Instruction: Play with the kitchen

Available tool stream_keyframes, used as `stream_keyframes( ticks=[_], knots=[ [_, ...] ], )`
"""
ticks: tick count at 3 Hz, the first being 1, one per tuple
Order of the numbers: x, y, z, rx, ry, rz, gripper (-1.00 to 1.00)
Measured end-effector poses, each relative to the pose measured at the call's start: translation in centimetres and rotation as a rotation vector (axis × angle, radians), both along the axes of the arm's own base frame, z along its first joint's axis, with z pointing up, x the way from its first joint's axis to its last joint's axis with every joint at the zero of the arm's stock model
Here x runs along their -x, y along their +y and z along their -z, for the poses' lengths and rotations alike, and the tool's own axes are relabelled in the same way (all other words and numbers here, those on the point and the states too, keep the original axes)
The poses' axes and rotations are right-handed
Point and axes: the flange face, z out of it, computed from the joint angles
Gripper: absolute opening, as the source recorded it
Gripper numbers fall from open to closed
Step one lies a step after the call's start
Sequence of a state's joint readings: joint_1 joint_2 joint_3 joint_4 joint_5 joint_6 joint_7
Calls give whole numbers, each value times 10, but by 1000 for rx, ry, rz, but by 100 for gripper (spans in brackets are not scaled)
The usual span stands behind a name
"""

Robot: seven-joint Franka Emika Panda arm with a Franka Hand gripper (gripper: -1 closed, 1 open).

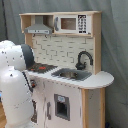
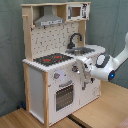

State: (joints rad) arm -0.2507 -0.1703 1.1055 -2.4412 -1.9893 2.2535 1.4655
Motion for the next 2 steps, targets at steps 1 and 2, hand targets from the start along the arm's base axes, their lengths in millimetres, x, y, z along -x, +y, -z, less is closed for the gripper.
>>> stream_keyframes(
  ticks=[1, 2],
  knots=[
    [0, 2, -3, -32, -25, 12, -100],
    [1, 1, 0, -33, -19, 12, 100]
  ],
)
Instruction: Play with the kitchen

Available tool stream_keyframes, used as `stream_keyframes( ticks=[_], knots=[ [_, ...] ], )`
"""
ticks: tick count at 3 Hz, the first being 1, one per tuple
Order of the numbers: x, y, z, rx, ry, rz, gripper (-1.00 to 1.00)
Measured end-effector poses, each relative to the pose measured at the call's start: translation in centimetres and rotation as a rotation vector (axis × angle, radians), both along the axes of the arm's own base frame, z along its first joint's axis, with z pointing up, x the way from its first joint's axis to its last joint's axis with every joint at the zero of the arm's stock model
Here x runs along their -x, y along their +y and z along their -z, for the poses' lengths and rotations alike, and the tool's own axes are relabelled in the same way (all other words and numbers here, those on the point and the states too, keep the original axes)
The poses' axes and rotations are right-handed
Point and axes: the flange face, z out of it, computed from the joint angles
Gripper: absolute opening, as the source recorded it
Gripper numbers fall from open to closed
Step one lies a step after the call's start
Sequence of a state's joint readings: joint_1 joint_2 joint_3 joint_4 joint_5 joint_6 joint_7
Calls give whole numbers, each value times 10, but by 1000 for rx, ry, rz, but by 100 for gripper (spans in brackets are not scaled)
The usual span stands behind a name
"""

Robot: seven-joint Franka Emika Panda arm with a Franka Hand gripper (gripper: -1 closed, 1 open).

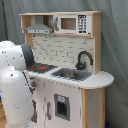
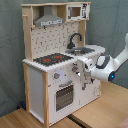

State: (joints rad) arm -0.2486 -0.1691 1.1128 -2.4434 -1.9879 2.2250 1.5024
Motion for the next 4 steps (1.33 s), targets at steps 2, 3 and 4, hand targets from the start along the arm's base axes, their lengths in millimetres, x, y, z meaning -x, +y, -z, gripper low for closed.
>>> stream_keyframes(
  ticks=[2, 3, 4],
  knots=[
    [35, 19, 15, 139, -53, -52, 100],
    [51, 30, 18, 200, -75, -61, 100],
    [64, 36, 19, 290, -105, -60, 100]
  ],
)
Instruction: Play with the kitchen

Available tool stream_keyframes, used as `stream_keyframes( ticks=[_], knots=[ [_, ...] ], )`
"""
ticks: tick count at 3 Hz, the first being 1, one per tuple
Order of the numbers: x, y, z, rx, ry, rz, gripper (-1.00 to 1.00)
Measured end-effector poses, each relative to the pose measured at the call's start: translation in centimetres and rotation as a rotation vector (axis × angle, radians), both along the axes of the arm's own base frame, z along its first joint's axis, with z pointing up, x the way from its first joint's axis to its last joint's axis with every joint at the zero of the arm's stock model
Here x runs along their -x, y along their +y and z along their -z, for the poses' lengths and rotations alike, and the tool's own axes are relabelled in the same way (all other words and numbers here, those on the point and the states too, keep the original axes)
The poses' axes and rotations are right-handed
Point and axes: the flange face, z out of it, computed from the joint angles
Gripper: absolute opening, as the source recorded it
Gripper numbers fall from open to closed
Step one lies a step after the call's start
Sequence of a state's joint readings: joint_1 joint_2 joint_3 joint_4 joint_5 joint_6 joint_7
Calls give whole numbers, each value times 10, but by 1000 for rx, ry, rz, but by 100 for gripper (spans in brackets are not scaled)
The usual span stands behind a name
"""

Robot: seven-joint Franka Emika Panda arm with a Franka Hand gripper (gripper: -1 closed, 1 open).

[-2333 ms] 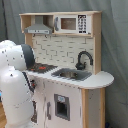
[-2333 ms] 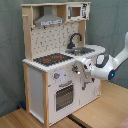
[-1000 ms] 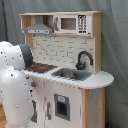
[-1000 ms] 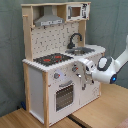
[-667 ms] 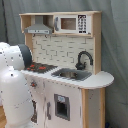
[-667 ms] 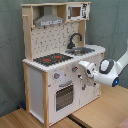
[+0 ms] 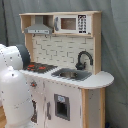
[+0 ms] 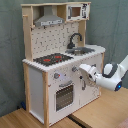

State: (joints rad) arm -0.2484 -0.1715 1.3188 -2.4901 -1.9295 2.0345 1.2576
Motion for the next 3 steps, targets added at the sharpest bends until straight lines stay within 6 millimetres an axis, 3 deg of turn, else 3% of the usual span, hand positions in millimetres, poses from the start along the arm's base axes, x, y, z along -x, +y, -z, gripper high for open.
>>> stream_keyframes(
  ticks=[3],
  knots=[
    [37, 18, 3, 310, -122, -33, 100]
  ],
)
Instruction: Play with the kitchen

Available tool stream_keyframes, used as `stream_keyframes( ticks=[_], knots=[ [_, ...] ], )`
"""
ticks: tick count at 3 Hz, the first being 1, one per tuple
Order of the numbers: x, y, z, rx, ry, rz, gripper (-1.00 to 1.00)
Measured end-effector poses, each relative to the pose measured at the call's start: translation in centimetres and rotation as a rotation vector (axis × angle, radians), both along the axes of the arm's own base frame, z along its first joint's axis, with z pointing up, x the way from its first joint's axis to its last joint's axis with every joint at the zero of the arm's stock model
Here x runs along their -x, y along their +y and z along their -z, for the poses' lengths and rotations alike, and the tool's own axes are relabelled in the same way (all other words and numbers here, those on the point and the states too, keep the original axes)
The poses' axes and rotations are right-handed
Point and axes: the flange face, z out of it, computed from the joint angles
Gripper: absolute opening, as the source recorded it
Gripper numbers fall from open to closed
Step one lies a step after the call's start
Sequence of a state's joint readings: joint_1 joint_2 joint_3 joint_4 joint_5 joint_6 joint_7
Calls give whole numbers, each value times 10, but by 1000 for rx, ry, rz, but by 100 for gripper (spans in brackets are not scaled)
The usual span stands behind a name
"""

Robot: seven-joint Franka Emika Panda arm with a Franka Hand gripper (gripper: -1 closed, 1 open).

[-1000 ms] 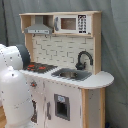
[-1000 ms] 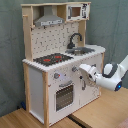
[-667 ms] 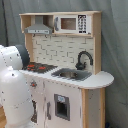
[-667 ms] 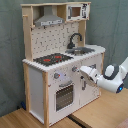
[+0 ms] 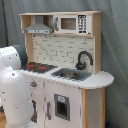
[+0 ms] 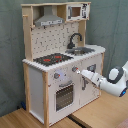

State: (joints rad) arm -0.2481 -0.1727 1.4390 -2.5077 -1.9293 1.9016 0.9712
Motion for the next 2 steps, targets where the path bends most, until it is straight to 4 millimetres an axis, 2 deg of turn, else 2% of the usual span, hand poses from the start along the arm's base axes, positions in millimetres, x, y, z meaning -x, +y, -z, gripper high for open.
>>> stream_keyframes(
  ticks=[2],
  knots=[
    [22, 14, -6, 170, -95, -2, 100]
  ],
)
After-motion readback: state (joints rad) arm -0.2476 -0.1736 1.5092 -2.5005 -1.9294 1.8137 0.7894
